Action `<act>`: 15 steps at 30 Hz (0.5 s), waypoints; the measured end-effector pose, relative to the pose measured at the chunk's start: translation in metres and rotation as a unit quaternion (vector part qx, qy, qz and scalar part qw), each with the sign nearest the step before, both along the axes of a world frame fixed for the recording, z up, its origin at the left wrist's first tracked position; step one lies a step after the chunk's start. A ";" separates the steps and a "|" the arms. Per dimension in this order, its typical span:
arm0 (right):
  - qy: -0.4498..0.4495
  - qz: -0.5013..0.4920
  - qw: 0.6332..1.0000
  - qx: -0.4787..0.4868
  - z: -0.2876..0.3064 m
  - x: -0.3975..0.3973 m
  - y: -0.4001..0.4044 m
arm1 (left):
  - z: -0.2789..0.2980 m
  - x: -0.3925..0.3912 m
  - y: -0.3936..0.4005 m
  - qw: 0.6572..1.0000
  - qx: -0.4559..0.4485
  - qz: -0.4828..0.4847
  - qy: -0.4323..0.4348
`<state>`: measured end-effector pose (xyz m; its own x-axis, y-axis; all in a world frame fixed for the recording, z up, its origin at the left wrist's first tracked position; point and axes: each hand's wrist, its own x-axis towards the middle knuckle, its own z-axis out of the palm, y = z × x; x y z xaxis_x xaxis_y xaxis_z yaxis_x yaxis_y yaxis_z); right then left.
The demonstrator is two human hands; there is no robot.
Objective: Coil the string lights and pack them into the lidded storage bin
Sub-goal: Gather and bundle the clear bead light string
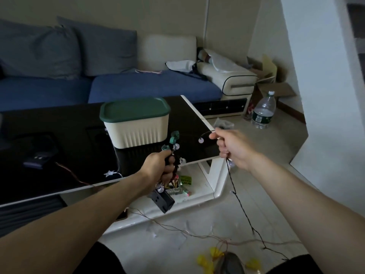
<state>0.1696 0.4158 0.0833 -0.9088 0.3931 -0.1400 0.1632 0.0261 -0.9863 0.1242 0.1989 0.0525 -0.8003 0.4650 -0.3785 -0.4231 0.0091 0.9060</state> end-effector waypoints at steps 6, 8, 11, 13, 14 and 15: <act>-0.010 -0.112 0.990 -0.081 -0.030 -0.027 0.008 | -0.024 -0.026 -0.013 0.995 -0.051 0.085 0.018; -0.001 -0.143 0.982 -0.127 -0.031 -0.031 0.011 | -0.030 -0.028 -0.015 0.995 -0.065 0.079 0.020; -0.009 -0.204 0.964 -0.173 -0.038 -0.039 0.023 | -0.026 -0.026 -0.015 0.998 -0.063 0.019 0.014; -0.037 -0.220 0.964 -0.146 -0.052 -0.041 0.028 | -0.022 -0.021 -0.014 0.998 -0.054 -0.018 0.015; -0.059 -0.215 0.968 -0.112 -0.059 -0.041 0.030 | -0.020 -0.020 -0.014 0.998 -0.048 -0.029 0.011; -0.084 -0.200 0.974 -0.067 -0.067 -0.039 0.031 | -0.020 -0.019 -0.013 0.999 -0.041 -0.035 0.001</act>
